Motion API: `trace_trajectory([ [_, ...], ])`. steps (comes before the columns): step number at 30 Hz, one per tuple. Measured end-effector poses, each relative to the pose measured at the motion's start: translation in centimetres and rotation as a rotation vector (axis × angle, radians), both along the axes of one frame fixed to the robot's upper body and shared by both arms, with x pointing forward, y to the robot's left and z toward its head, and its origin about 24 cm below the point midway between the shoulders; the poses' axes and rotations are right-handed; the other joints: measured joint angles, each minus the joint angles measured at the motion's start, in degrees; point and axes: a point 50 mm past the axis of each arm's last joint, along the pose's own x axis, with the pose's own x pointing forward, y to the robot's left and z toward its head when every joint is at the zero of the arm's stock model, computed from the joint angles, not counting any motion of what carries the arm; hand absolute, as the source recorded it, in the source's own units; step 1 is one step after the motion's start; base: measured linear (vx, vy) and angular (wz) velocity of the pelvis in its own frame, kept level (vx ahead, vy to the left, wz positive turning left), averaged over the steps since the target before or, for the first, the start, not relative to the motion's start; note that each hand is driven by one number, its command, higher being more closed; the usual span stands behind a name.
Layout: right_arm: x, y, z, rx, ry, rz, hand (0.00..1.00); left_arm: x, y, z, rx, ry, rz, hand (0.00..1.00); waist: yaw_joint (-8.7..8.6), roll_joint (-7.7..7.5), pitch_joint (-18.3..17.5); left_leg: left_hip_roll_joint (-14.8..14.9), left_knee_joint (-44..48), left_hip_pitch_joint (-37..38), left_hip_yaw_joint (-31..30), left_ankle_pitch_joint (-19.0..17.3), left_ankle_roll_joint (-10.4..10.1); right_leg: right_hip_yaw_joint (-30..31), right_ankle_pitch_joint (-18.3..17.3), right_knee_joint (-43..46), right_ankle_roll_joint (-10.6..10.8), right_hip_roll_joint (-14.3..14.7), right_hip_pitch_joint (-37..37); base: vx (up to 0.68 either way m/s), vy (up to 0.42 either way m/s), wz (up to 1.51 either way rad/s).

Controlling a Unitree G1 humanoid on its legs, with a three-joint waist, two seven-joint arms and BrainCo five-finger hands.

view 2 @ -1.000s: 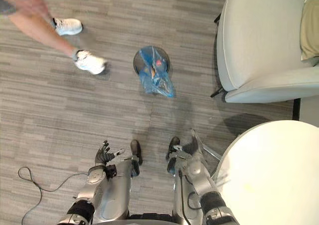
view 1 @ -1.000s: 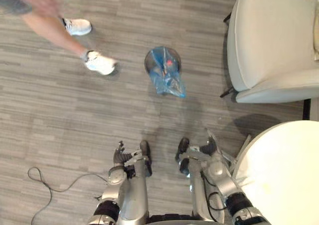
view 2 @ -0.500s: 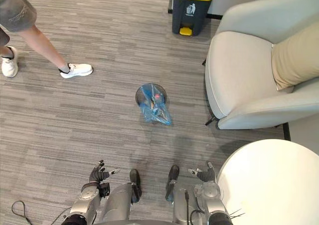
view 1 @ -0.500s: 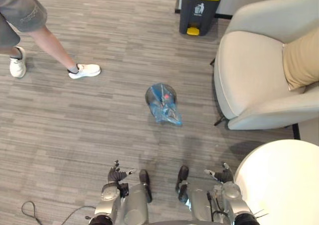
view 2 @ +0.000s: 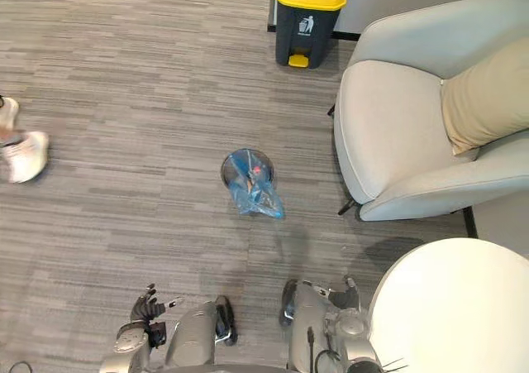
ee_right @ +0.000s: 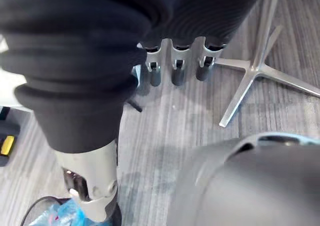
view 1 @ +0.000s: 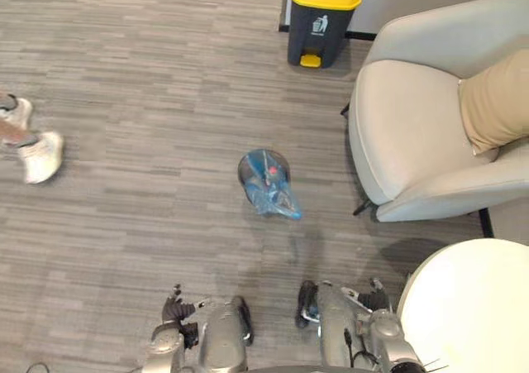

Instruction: Gather rubbish on tea table into small bin, then transfer packed bag to large trash can.

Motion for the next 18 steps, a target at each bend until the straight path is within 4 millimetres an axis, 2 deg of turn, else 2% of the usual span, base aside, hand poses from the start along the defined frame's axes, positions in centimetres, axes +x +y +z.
trace_trajectory([
  [1,-0.4,-0.5,-0.2,-0.013,0.014,-0.003,0.0,0.3,0.1,0.2,0.006,-0.007,-0.001,0.0,-0.79,-0.24,0.12,-0.19,-0.5,1.23,-1.64,-0.75,-2.16,1.94,5.38,-6.05,0.48,0.44,1.3,0.44,-0.207,0.6],
  [2,-0.5,-0.8,-0.2,-0.02,0.019,-0.005,0.0,0.4,-0.2,0.1,-0.001,-0.01,-0.005,0.0,-1.09,0.26,0.27,0.21,-0.4,1.99,-2.59,-1.36,-3.38,2.72,8.43,-4.88,-1.13,0.76,1.56,0.59,-0.242,0.59],
  [3,-0.3,-1.3,0.1,-0.035,0.007,-0.002,0.0,0.5,-1.0,-0.1,-0.019,-0.01,-0.014,0.0,-1.9,2.29,0.64,2.07,-0.47,3.48,-4.64,-0.85,-6.55,1.69,3.85,1.63,-4.31,1.93,0.6,0.52,-0.196,0.33],
  [4,-0.2,-1.1,0.1,-0.031,0.006,-0.001,0.0,0.5,-1.2,-0.1,-0.022,-0.014,-0.015,0.0,-1.98,2.58,0.63,3.23,1.96,2.97,-5.69,0.44,-8.14,0.95,1.23,4.37,-5.03,2.39,0.55,0.64,-0.246,0.27],
  [5,-0.3,-0.9,0.0,-0.025,0.007,-0.002,0.0,0.6,-1.3,0.0,-0.023,-0.018,-0.013,0.0,-2.02,2.77,0.68,4.37,6.54,1.18,-6.66,1.68,-8.04,0.05,-0.14,5.51,-5.88,2.92,1.14,0.55,-0.242,0.23],
  [6,-0.5,-0.5,0.0,-0.017,0.007,-0.004,0.0,1.1,-1.6,0.1,-0.037,-0.032,-0.001,0.0,-1.73,3.44,1.09,7.92,22.63,-5.88,-9.36,9.1,-2.86,-2.09,-2.55,5.02,-7.66,4.82,4.94,0.63,-0.295,0.1],
  [7,-0.4,-0.2,0.0,-0.008,0.0,-0.004,0.0,1.2,-1.9,0.2,-0.045,-0.039,-0.003,0.0,-0.64,3.3,1.26,9.96,30.36,-9.55,-10.35,9.52,-2.38,-2.07,-3.07,4.04,-8.42,6.04,7.59,0.5,-0.22,-0.04],
  [9,0.0,0.2,0.5,-0.001,-0.038,-0.008,0.0,1.9,-2.5,0.6,-0.061,-0.071,-0.01,0.0,0.47,2.43,1.7,10.04,35.39,-13.19,-10.39,9.0,-1.97,-1.94,-3.35,2.68,-8.86,6.36,11.46,0.34,-0.106,-0.15],
  [10,0.3,0.2,1.0,-0.01,-0.066,-0.016,0.0,2.6,-3.0,0.9,-0.073,-0.096,-0.016,0.0,0.98,2.08,1.74,9.93,33.93,-15.56,-8.95,8.79,-1.6,-2.0,-3.36,0.86,-8.84,6.1,14.34,0.45,-0.059,-0.03],
  [12,0.5,0.0,1.4,-0.024,-0.087,-0.025,0.0,3.4,-3.2,1.5,-0.073,-0.132,-0.021,0.0,1.31,1.29,1.42,9.24,23.87,-17.71,-5.22,8.8,-1.51,-2.22,-4.31,-0.38,-7.36,4.92,16.49,0.44,-0.008,-0.05],
  [13,0.7,-0.2,1.6,-0.032,-0.1,-0.025,0.0,3.4,-3.2,1.6,-0.073,-0.138,-0.021,0.0,1.27,1.92,1.11,8.59,12.72,-17.32,-2.45,10.6,-1.69,-2.45,-6.02,-0.17,-5.57,4.76,17.4,0.36,0.109,-0.17],
  [14,0.6,-0.6,1.7,-0.047,-0.1,-0.032,0.0,3.1,-3.6,1.4,-0.078,-0.127,-0.024,0.0,1.28,4.04,0.34,8.29,2.38,-16.53,-1.34,18.29,-0.52,-2.2,-8.18,1.27,-4.19,5.97,17.83,0.36,0.162,-0.28],
  [15,0.6,-0.7,1.7,-0.052,-0.097,-0.037,0.0,3.1,-3.6,1.4,-0.076,-0.125,-0.026,0.0,1.62,4.2,0.3,8.1,1.71,-16.73,-2.11,18.29,-2.75,-1.79,-9.62,2.67,-3.68,6.39,17.81,0.34,0.144,-0.06],
  [16,0.6,0.1,1.6,-0.045,-0.097,-0.038,0.0,3.5,-3.1,1.6,-0.05,-0.126,-0.043,0.0,1.23,2.27,0.33,5.93,2.4,-16.39,-2.34,18.29,-2.54,-1.56,-10.87,4.66,-2.79,4.35,17.57,0.31,0.098,0.29],
  [17,0.4,0.8,1.4,-0.042,-0.088,-0.02,0.0,3.5,-2.9,1.6,-0.034,-0.124,-0.059,0.0,1.24,1.2,-0.27,4.42,1.55,-15.8,-2.41,17.93,-2.0,-1.48,-10.78,5.27,-2.75,3.09,17.58,0.31,0.056,0.48],
  [18,0.4,1.2,1.3,-0.045,-0.085,-0.007,0.0,3.5,-2.8,1.6,-0.029,-0.122,-0.06,0.0,1.38,0.78,-0.51,3.75,1.23,-15.6,-2.5,17.82,-1.85,-1.3,-10.74,5.62,-2.75,2.53,17.64,0.3,0.048,0.42],
])
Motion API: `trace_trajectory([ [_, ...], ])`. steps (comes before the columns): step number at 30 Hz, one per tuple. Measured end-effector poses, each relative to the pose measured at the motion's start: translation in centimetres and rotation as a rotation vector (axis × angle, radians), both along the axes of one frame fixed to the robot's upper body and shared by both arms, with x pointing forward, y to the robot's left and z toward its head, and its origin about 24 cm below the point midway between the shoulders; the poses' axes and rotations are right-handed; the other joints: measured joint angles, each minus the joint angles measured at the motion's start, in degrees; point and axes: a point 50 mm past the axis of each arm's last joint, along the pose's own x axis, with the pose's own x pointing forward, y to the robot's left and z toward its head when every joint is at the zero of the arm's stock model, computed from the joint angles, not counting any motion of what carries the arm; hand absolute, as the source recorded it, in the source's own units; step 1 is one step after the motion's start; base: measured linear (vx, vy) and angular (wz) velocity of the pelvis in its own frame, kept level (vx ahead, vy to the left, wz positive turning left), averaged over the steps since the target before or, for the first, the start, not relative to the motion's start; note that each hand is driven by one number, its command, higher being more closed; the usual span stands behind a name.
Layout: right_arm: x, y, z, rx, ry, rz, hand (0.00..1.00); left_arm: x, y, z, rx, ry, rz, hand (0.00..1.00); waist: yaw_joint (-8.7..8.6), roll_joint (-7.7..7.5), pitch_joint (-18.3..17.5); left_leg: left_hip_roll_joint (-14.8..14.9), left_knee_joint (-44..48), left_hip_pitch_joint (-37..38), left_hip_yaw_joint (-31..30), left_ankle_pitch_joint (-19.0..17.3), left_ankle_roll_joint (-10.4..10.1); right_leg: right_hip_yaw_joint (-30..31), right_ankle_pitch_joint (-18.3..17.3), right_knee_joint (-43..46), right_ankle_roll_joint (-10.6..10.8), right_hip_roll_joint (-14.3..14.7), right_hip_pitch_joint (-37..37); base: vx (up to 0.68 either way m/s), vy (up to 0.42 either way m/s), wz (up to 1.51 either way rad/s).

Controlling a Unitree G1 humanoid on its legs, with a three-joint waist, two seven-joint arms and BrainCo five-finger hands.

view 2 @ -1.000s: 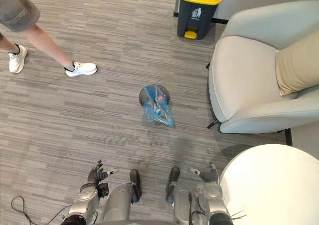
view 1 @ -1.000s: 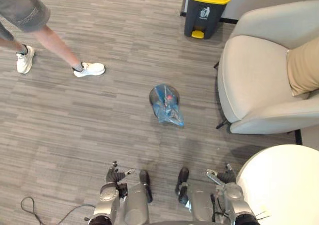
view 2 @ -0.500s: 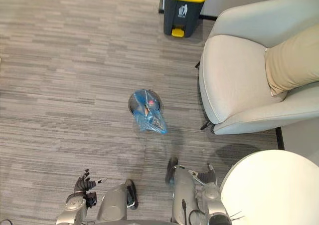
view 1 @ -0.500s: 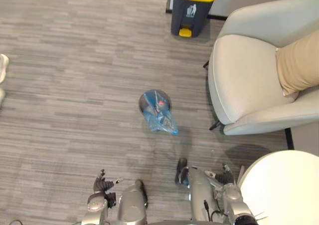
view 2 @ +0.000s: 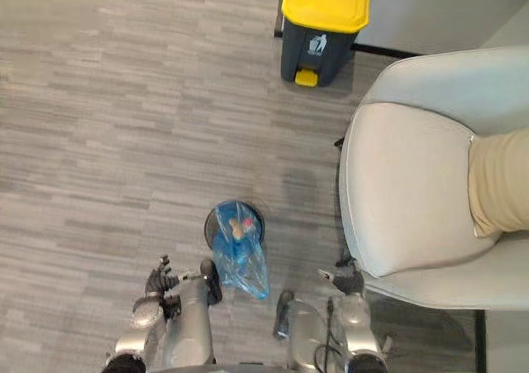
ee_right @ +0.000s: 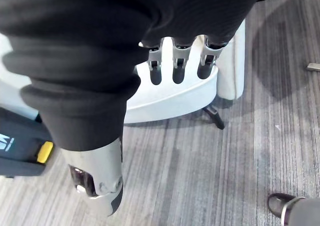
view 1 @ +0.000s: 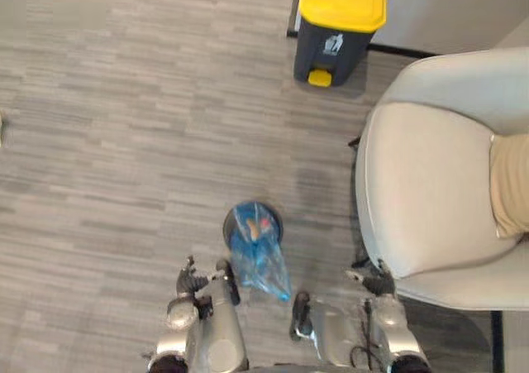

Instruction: Gather rubbish on tea table into small bin, then transfer packed bag to large trash can.

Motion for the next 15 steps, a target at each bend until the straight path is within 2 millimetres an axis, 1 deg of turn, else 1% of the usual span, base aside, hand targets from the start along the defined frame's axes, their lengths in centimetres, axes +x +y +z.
trace_trajectory([
  [1,0.4,0.6,0.1,-0.004,-0.007,0.024,0.0,0.0,0.3,0.0,0.01,0.002,0.001,0.0,0.31,-0.3,-0.17,-0.44,-0.44,0.54,-0.16,-0.36,0.53,1.29,0.83,3.11,0.06,-0.6,-1.23,0.25,0.023,0.2],
  [2,1.4,1.2,0.6,-0.007,-0.033,0.053,0.0,-0.2,0.6,0.0,0.02,0.007,0.005,0.0,0.41,0.04,0.02,0.0,-1.49,1.49,-0.12,-0.39,0.58,3.87,0.79,7.36,0.11,-0.23,-4.64,0.21,0.007,0.07],
  [3,1.9,1.4,0.9,-0.018,-0.045,0.075,0.0,-0.4,0.9,0.0,0.027,0.011,0.009,0.0,0.43,0.14,0.13,0.15,-1.99,1.97,-0.04,-0.39,0.58,5.21,-0.84,6.24,0.59,0.02,-5.32,0.16,-0.021,-0.07],
  [4,2.6,1.7,1.4,-0.034,-0.065,0.105,0.0,-0.5,1.5,-0.1,0.042,0.025,0.021,0.0,0.42,0.07,0.12,0.11,-1.91,2.45,0.24,-0.41,0.54,6.09,-0.91,0.46,1.35,0.21,-6.09,0.18,-0.134,0.0],
  [5,2.9,1.8,1.6,-0.042,-0.074,0.114,0.0,-0.7,2.0,-0.2,0.057,0.037,0.026,0.0,0.44,-0.78,0.15,-0.95,-1.03,3.05,0.75,-0.57,0.48,6.44,4.53,-6.28,1.68,-0.49,-5.98,0.17,-0.14,0.1],
  [6,3.3,1.6,1.8,-0.056,-0.077,0.124,0.0,-0.6,2.2,-0.3,0.063,0.041,0.033,0.0,-0.02,-0.25,0.86,-1.23,-0.41,3.46,0.6,-1.29,-0.06,6.83,5.22,-5.59,1.76,-0.31,-5.56,0.18,-0.101,-0.04],
  [7,3.8,1.4,2.1,-0.093,-0.082,0.151,0.0,-0.8,2.1,-0.4,0.062,0.047,0.041,0.0,0.27,0.7,1.12,-0.35,-0.66,4.09,0.36,-1.79,-0.53,7.36,5.96,-5.34,1.56,0.52,-5.26,0.1,-0.015,-0.2],
  [9,4.6,1.5,2.8,-0.141,-0.105,0.205,0.0,-1.0,2.0,-0.5,0.062,0.054,0.036,0.0,-0.12,0.38,1.61,0.3,-0.8,5.06,0.57,-1.96,-0.71,8.17,5.97,-4.94,1.57,1.18,-5.28,0.12,-0.056,-0.36],
  [11,4.9,1.5,3.0,-0.172,-0.11,0.231,0.0,-1.0,1.9,-0.5,0.059,0.051,0.033,0.0,-0.11,0.13,2.03,0.3,-0.73,5.69,0.64,-2.13,-0.75,8.87,5.97,-4.38,1.57,1.27,-5.28,0.06,-0.031,-0.3],
  [12,5.5,1.3,3.6,-0.223,-0.128,0.269,0.0,-0.9,1.9,-0.5,0.058,0.048,0.033,0.0,-0.1,0.27,2.9,0.42,-0.2,6.63,0.8,-3.52,-0.71,9.91,5.97,-3.73,1.58,1.49,-5.34,0.03,0.013,-0.36],
  [14,6.1,1.5,4.1,-0.252,-0.147,0.3,0.0,-0.9,1.9,-0.4,0.062,0.043,0.034,0.0,-0.03,0.22,3.49,0.51,0.71,6.67,1.4,-4.21,-0.91,11.13,5.99,-3.05,1.6,1.55,-6.0,0.0,0.056,-0.41],
  [15,6.9,1.4,4.8,-0.299,-0.166,0.335,0.0,-0.6,1.9,-0.3,0.062,0.035,0.033,0.0,-0.01,0.36,4.33,0.46,1.69,6.64,1.71,-5.14,-0.66,12.52,6.15,-3.03,1.88,1.52,-6.45,-0.04,0.104,-0.47],
])
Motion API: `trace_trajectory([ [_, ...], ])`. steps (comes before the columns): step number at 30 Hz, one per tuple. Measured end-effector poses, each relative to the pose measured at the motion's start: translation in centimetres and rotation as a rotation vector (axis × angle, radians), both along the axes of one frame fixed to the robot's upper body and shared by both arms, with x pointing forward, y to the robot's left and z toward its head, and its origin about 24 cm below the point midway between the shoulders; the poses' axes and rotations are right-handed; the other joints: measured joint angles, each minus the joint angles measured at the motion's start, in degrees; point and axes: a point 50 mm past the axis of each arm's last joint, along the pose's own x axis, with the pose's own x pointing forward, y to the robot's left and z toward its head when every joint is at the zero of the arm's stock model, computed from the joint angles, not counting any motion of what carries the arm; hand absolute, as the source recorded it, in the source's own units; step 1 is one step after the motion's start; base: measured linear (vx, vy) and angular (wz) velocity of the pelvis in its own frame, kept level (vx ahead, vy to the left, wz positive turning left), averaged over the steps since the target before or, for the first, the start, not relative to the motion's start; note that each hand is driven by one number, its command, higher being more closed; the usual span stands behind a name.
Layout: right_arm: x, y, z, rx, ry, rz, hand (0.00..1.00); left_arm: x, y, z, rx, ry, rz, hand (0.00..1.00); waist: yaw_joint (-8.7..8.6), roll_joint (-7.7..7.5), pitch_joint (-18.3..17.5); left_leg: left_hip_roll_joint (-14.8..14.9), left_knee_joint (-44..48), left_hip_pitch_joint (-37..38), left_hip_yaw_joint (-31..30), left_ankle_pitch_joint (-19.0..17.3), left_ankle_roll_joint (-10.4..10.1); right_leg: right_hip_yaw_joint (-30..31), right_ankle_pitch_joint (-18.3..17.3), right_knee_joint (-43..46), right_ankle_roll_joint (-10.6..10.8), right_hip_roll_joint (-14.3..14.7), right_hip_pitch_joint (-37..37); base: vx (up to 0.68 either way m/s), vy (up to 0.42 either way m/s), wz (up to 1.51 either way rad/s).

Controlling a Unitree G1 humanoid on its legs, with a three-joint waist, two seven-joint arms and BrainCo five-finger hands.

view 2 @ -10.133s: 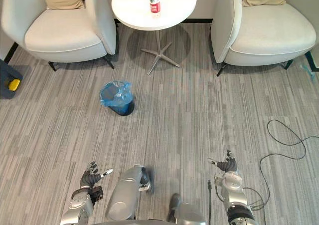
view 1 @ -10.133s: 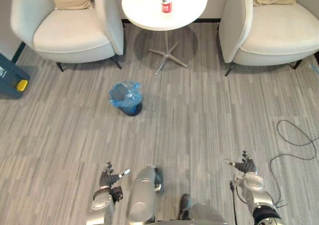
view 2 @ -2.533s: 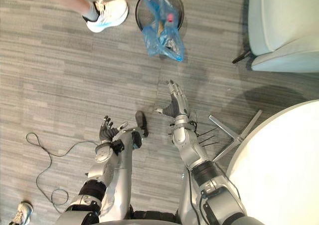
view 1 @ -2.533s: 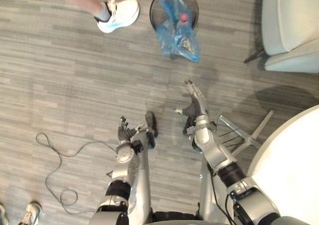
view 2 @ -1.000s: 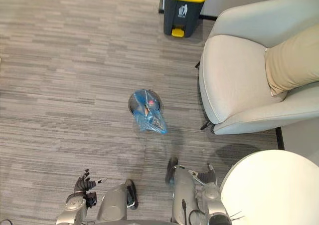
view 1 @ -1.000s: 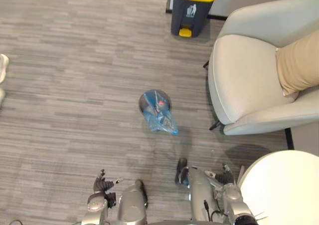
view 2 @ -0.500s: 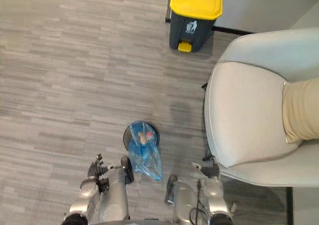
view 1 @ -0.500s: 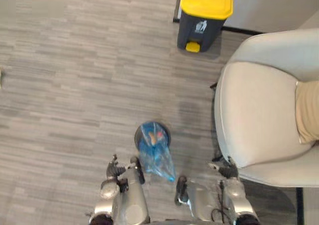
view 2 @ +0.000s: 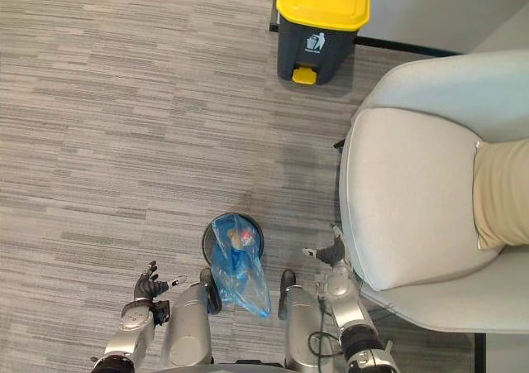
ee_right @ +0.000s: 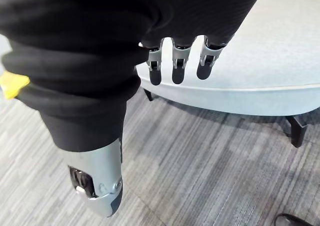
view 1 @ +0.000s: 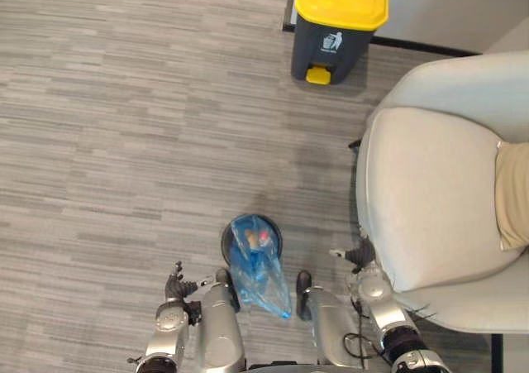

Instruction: Gather rubbish on tea table into small bin, then transfer packed bag to large trash can.

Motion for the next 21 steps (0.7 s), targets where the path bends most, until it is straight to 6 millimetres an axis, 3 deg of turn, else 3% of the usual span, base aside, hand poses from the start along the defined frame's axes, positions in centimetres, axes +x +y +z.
trace_trajectory([
  [3,1.3,0.9,1.1,-0.045,-0.038,0.063,0.0,1.0,-0.1,0.6,0.004,-0.037,-0.007,0.0,-0.06,0.5,1.34,0.0,1.88,-1.03,1.3,-1.57,0.26,1.85,1.04,-0.36,1.67,-0.11,-1.63,-0.09,0.134,-0.45],
  [7,1.9,2.4,1.6,-0.092,-0.056,0.152,0.0,1.9,0.0,1.1,0.005,-0.073,-0.004,0.0,-0.01,0.66,2.15,-0.77,6.39,-3.97,2.35,-3.16,2.38,2.13,3.13,3.52,2.14,-1.47,-6.08,-0.13,0.136,-0.25],
  [8,2.0,2.7,1.7,-0.1,-0.061,0.167,0.0,1.9,0.1,1.1,0.006,-0.074,0.0,0.0,0.08,0.83,2.25,-0.37,5.0,-3.77,2.98,-3.48,2.78,1.51,2.5,4.42,1.68,-2.06,-6.31,-0.14,0.108,-0.1],
  [10,1.8,3.0,1.4,-0.104,-0.05,0.184,0.0,2.2,0.2,1.4,0.011,-0.085,0.0,0.0,0.51,0.54,3.26,-1.56,5.24,-3.87,2.74,-4.0,3.26,-1.1,-2.14,13.35,0.82,-3.24,-6.16,-0.13,0.04,0.25],
  [11,1.7,3.1,1.2,-0.109,-0.043,0.195,0.0,2.1,0.4,1.3,0.016,-0.08,0.004,0.0,1.11,0.54,3.3,-1.88,5.11,-3.96,2.74,-4.22,3.1,-1.71,-2.94,12.48,0.6,-3.48,-5.69,-0.11,0.011,0.13],
  [12,1.8,3.3,1.4,-0.113,-0.049,0.205,0.0,1.9,0.6,1.3,0.014,-0.077,0.018,0.0,1.9,0.68,3.41,-2.24,4.68,-4.29,2.66,-4.35,3.01,-1.93,-3.58,10.82,0.85,-3.65,-5.3,-0.12,-0.038,-0.08],
  [15,2.8,4.0,2.5,-0.121,-0.093,0.232,0.0,1.6,0.2,1.0,-0.006,-0.079,0.054,0.0,1.44,1.6,3.9,-3.11,2.5,-7.95,0.4,-2.12,2.58,-4.3,-4.53,6.17,0.9,-3.72,-6.06,-0.15,-0.07,0.23],
  [19,2.1,3.1,2.0,-0.139,-0.079,0.21,0.0,2.3,-1.3,1.3,-0.047,-0.109,0.038,0.0,1.36,1.77,4.01,-4.43,1.79,-11.83,-3.85,0.85,1.91,-8.51,-5.88,10.52,-0.6,-5.29,-9.32,-0.16,-0.122,0.58],
  [21,2.9,2.9,3.5,-0.181,-0.148,0.21,0.0,2.9,-1.7,1.8,-0.06,-0.14,0.041,0.0,1.49,1.76,4.0,-4.42,4.99,-16.56,-4.69,0.84,1.86,-8.4,-7.52,16.14,-1.41,-6.0,-14.72,-0.19,-0.146,0.18],
])
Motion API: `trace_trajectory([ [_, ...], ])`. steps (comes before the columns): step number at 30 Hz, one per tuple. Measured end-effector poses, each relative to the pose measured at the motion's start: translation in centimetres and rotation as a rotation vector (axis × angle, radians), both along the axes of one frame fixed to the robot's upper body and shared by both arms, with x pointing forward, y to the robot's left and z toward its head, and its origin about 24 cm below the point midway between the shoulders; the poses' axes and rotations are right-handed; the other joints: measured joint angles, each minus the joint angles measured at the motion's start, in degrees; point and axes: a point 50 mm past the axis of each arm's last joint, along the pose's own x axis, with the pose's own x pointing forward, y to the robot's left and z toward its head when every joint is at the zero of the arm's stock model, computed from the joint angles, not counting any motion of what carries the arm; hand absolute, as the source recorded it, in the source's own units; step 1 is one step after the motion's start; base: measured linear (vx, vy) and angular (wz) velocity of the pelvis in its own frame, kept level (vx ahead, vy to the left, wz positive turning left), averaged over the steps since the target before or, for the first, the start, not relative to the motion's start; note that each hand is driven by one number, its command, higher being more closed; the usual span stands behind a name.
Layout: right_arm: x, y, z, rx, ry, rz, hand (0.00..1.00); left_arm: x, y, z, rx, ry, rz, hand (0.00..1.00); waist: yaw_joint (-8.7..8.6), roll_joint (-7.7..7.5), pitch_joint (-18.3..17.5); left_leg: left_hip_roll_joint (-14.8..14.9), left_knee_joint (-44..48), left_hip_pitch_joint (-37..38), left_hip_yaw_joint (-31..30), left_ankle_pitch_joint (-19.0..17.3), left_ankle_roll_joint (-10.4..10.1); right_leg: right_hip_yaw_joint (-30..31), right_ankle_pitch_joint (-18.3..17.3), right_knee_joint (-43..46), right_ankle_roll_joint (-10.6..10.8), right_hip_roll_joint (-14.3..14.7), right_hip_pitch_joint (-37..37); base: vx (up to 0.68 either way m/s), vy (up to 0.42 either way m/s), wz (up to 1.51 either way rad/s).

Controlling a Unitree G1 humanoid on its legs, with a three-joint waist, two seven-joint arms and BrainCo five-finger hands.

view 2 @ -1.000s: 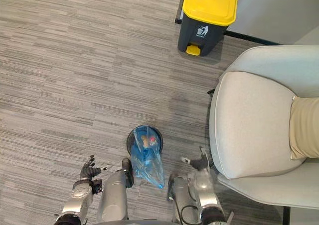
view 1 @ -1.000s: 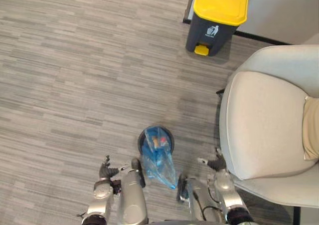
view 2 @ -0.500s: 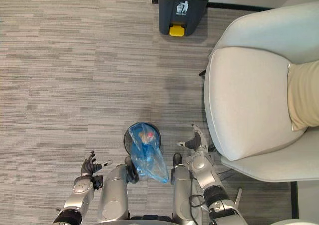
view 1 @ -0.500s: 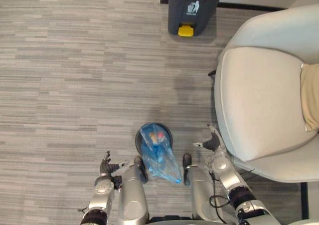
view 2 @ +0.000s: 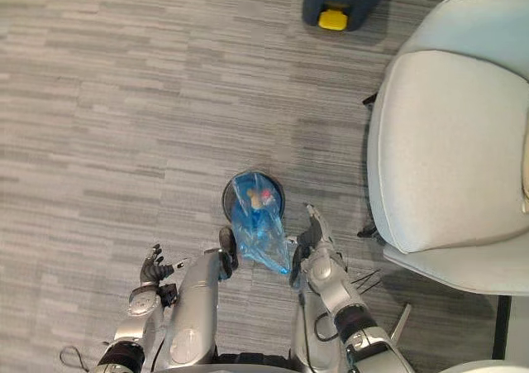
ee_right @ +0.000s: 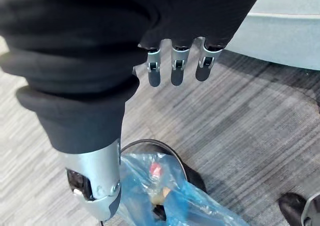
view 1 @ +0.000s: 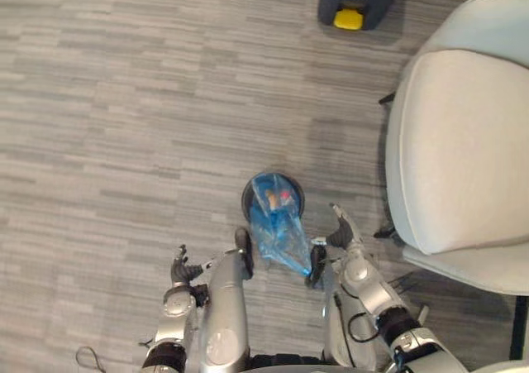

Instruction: Gather rubbish on tea table into small bin, then transfer packed bag to large trash can.

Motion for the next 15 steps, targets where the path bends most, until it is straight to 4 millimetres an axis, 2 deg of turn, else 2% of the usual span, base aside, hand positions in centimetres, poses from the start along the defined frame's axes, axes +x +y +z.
trace_trajectory([
  [1,0.5,0.2,0.9,-0.013,-0.038,0.011,0.0,0.4,0.0,0.4,0.001,-0.022,0.001,0.0,-0.05,0.11,0.06,0.04,1.21,-2.33,-0.2,-0.02,0.03,0.11,-0.26,1.71,-0.39,-0.3,-2.65,-0.19,-0.085,0.01],
  [3,2.5,0.9,4.3,-0.079,-0.191,0.044,0.0,2.2,-0.6,1.8,-0.013,-0.095,0.009,0.0,-0.29,0.7,1.52,0.79,4.86,-8.7,-0.71,0.0,0.0,0.82,-0.82,6.29,-0.82,-0.01,-9.41,-0.22,-0.074,-0.05],
  [4,2.5,1.0,4.5,-0.082,-0.198,0.045,0.0,2.4,-0.6,1.9,-0.015,-0.102,0.01,0.0,-0.25,0.75,1.56,0.91,5.16,-9.12,-0.74,-0.01,0.0,0.86,-0.87,6.56,-0.81,0.05,-9.87,-0.15,-0.054,-0.1],
  [7,4.8,2.2,9.0,-0.17,-0.377,0.089,0.0,5.3,-0.3,5.0,-0.011,-0.251,0.054,0.0,0.15,1.29,2.89,2.86,12.04,-21.02,-1.54,-0.46,0.05,2.19,-1.12,12.81,-0.98,0.99,-22.13,-0.19,-0.057,-0.23],
  [9,5.7,2.6,11.0,-0.207,-0.448,0.099,0.0,6.4,0.4,6.6,-0.023,-0.317,0.106,0.0,0.42,1.27,3.4,3.87,15.07,-26.97,-1.44,-0.67,0.37,3.01,-0.84,15.37,-0.91,1.47,-28.33,-0.17,-0.033,-0.24],
  [11,6.3,2.9,12.4,-0.245,-0.487,0.106,0.0,7.5,0.8,8.3,-0.039,-0.393,0.147,0.0,0.91,1.33,3.73,4.35,17.69,-32.21,-1.42,-0.73,0.78,3.65,-0.61,17.7,-0.95,1.52,-33.68,-0.1,-0.006,-0.15],
  [13,6.6,2.8,13.0,-0.286,-0.506,0.102,0.0,8.3,0.7,9.7,-0.056,-0.457,0.166,0.0,1.61,1.32,3.74,4.44,20.01,-36.15,-1.69,-0.6,0.94,4.2,-0.55,19.8,-0.99,1.31,-37.59,-0.05,0.005,-0.01],
  [15,6.9,3.0,13.3,-0.315,-0.513,0.115,0.0,8.6,1.2,10.5,-0.071,-0.493,0.191,0.0,1.57,1.33,3.73,4.48,21.6,-38.78,-2.0,-0.79,1.25,4.38,-0.5,20.94,-0.94,1.23,-39.89,-0.02,0.003,0.0],
])
